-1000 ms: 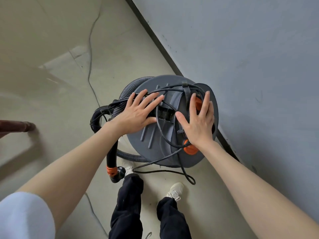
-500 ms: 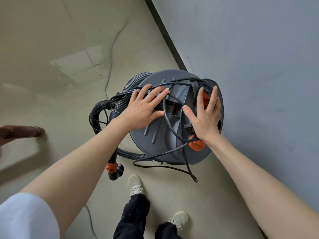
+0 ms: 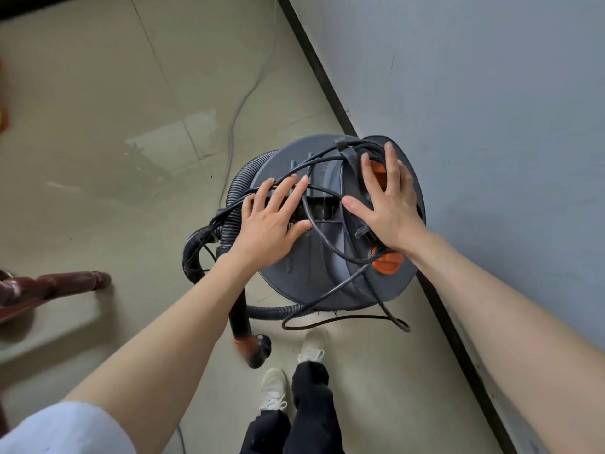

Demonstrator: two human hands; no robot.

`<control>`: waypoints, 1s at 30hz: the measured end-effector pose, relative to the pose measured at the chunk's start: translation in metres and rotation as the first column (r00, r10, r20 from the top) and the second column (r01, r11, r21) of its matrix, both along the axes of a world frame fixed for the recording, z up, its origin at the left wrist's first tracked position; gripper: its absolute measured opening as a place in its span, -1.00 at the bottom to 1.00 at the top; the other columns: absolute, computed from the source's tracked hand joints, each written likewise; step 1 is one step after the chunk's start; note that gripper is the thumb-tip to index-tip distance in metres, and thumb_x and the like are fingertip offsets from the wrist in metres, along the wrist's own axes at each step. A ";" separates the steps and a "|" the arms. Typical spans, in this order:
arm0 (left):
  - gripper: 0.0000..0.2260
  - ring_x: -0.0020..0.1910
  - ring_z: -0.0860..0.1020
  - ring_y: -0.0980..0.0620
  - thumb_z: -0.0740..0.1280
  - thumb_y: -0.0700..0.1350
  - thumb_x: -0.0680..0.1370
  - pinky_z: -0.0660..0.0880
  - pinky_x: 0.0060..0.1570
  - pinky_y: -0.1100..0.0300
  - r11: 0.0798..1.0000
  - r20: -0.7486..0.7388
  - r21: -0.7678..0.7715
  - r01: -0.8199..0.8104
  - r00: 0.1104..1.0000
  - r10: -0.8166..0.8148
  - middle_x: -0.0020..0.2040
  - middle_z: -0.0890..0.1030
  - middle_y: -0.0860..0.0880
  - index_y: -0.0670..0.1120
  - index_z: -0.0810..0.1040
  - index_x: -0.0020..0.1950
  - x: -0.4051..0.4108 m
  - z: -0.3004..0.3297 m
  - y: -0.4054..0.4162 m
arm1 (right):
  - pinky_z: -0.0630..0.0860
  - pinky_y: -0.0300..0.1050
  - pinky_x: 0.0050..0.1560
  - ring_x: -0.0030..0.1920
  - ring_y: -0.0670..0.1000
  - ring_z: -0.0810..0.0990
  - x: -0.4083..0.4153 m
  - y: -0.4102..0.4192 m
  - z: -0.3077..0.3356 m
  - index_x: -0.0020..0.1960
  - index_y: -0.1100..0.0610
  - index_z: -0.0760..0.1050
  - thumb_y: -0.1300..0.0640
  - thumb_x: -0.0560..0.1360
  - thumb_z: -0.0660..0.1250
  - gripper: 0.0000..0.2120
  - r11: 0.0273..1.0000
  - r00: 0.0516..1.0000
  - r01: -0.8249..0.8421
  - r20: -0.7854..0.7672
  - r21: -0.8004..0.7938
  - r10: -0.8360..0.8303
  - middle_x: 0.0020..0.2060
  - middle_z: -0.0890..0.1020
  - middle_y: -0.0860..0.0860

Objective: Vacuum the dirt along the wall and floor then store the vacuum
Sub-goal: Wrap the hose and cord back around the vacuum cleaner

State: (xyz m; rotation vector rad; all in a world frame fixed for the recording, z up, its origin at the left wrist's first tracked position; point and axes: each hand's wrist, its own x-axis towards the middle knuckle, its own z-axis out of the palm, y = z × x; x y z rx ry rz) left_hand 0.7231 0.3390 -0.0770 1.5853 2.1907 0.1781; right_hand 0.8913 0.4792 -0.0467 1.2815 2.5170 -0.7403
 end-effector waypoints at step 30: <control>-0.51 0.53 -0.04 0.00 0.34 0.18 0.47 -0.05 0.42 0.03 0.990 0.306 0.102 -0.099 0.950 0.063 0.53 0.13 0.07 -0.02 0.37 0.31 -0.139 0.003 0.049 | -0.19 0.36 0.42 0.55 0.01 -0.18 -0.159 0.041 0.020 0.09 -0.06 0.62 -0.31 0.48 0.25 -0.60 0.957 0.953 -0.275 0.160 0.094 0.258 0.58 -0.10 -0.05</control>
